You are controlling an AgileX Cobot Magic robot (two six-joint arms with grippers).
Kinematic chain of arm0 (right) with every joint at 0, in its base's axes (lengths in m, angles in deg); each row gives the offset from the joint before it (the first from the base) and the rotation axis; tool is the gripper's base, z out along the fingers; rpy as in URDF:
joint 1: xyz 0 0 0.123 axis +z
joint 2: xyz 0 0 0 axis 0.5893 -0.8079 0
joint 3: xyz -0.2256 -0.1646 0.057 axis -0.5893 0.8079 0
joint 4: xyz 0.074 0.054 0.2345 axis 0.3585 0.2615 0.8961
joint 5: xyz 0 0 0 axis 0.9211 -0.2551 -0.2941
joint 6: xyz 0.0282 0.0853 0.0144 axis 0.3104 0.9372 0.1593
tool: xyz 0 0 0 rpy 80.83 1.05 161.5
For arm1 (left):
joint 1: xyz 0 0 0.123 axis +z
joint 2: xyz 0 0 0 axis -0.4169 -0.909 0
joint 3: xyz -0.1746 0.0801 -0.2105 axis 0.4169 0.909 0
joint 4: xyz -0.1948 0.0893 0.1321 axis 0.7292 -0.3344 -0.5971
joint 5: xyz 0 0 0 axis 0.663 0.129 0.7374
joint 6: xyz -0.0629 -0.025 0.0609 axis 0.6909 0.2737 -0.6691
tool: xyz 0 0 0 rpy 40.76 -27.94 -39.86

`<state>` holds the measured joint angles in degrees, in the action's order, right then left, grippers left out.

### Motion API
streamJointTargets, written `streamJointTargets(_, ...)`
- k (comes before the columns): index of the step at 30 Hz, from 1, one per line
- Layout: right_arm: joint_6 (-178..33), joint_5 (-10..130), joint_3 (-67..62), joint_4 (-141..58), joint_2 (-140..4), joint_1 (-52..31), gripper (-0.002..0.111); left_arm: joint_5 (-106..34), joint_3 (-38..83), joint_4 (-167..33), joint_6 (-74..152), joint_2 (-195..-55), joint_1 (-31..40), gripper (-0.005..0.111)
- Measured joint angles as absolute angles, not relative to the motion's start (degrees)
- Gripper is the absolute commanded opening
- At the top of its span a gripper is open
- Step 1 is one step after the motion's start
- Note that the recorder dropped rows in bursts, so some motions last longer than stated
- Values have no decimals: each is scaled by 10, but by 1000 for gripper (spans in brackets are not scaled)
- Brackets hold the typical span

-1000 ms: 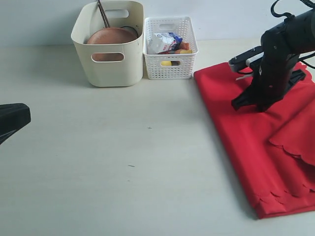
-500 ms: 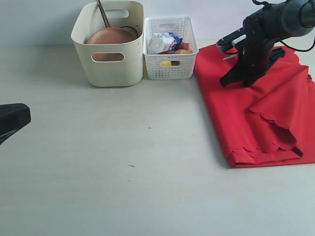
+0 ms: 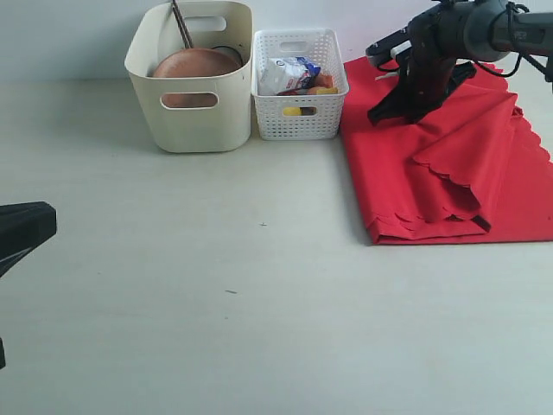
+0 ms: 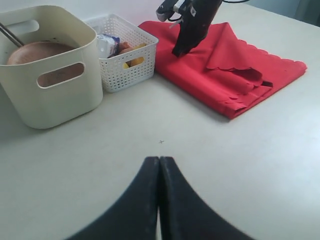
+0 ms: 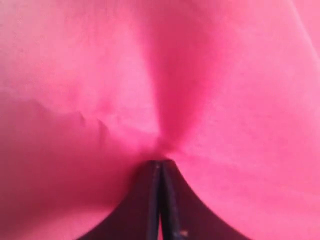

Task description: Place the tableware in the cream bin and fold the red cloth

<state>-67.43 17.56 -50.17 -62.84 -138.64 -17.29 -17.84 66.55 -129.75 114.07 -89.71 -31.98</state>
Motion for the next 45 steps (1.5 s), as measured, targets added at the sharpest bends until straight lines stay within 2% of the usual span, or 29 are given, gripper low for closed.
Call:
streamJointTargets(8,-674,164,-536,-619,-1400,-174,0,-165,671,-1323,1128,-897,-320,1)
streamJointTargets(15,-673,58,-535,-556,-1318,-174,0,-139,671,-1289,1140,-897,-320,1)
streamJointTargets(21,-684,118,-409,-487,-1230,-174,0,-145,671,-1262,1149,-897,-320,1)
streamJointTargets(27,-684,312,-203,-452,-1129,-174,0,-145,671,-1262,1151,-897,-320,1)
streamJointTargets(34,-684,615,55,-343,-989,-174,0,-146,671,-1261,1151,-897,-320,1)
streamJointTargets(45,-662,930,287,-393,-881,-174,0,-146,671,-1261,1151,-897,-320,1)
